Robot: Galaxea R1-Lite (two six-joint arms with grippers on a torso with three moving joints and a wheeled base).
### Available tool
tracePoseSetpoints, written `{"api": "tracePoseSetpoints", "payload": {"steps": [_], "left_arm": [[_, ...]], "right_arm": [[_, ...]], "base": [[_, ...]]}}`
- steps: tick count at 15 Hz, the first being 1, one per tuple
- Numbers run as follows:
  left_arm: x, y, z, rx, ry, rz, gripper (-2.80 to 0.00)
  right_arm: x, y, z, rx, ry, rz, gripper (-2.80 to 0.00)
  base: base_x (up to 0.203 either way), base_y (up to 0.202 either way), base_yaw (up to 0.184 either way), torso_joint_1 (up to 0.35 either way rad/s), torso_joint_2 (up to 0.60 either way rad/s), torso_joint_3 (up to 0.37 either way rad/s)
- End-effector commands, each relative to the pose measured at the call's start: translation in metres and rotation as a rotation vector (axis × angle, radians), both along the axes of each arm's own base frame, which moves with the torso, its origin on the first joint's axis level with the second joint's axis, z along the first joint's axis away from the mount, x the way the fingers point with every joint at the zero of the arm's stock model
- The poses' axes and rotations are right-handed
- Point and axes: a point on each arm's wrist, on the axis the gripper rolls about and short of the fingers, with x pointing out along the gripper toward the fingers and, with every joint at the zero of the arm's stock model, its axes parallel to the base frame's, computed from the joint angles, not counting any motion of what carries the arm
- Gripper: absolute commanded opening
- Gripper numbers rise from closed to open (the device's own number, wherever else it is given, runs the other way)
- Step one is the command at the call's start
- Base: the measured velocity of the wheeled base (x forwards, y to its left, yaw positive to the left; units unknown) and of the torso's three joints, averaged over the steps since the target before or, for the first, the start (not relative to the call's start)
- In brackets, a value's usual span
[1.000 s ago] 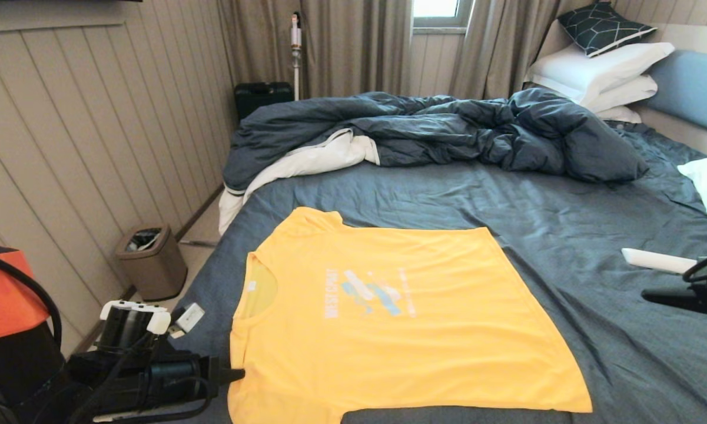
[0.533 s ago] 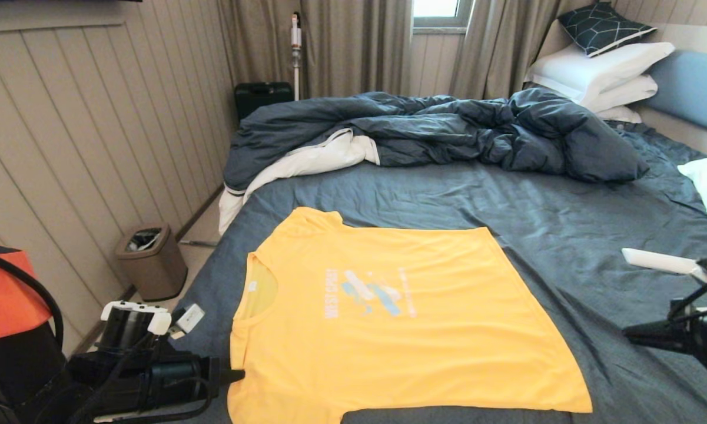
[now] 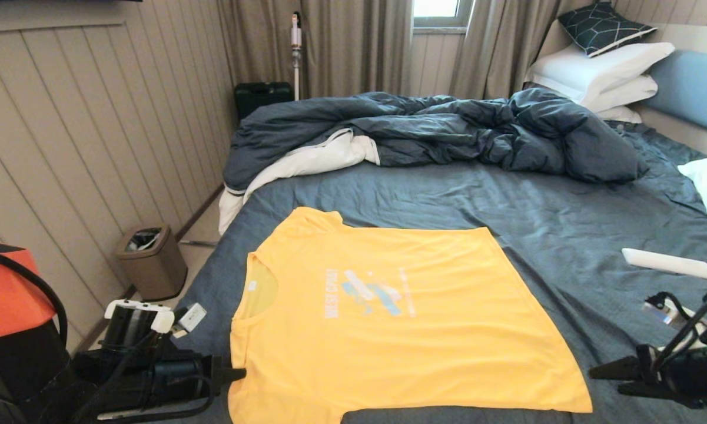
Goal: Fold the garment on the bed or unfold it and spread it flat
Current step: Fold the yellow T-shirt
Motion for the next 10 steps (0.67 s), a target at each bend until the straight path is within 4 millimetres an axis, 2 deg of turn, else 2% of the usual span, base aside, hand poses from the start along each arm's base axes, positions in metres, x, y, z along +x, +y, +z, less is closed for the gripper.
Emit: {"api": "tracePoseSetpoints", "payload": {"steps": [1,2,5,10], "left_arm": [[0.000,0.000,0.000,-0.003,-0.001,0.001,-2.80],[0.000,0.000,0.000,-0.003,-0.001,0.001,-2.80],[0.001,0.000,-0.001,0.004,-0.004,0.007,-2.80],[0.003,-0.003,-0.002,0.020,-0.008,0.011,-2.80]], "right_arm": [[-0.005,0.012,0.002,0.004,-0.002,0.037,0.00],[-0.007,0.021,0.001,0.007,0.008,0.065,0.00],[-0.007,0.028,-0.004,0.018,0.029,0.096,0.00],[-0.005,0.028,-0.011,0.027,0.054,0.095,0.00]], "base": [[0.000,0.000,0.000,0.000,0.00,0.000],[0.000,0.000,0.000,0.000,0.00,0.000],[0.000,0.000,0.000,0.000,0.00,0.000],[0.000,0.000,0.000,0.000,0.00,0.000]]}}
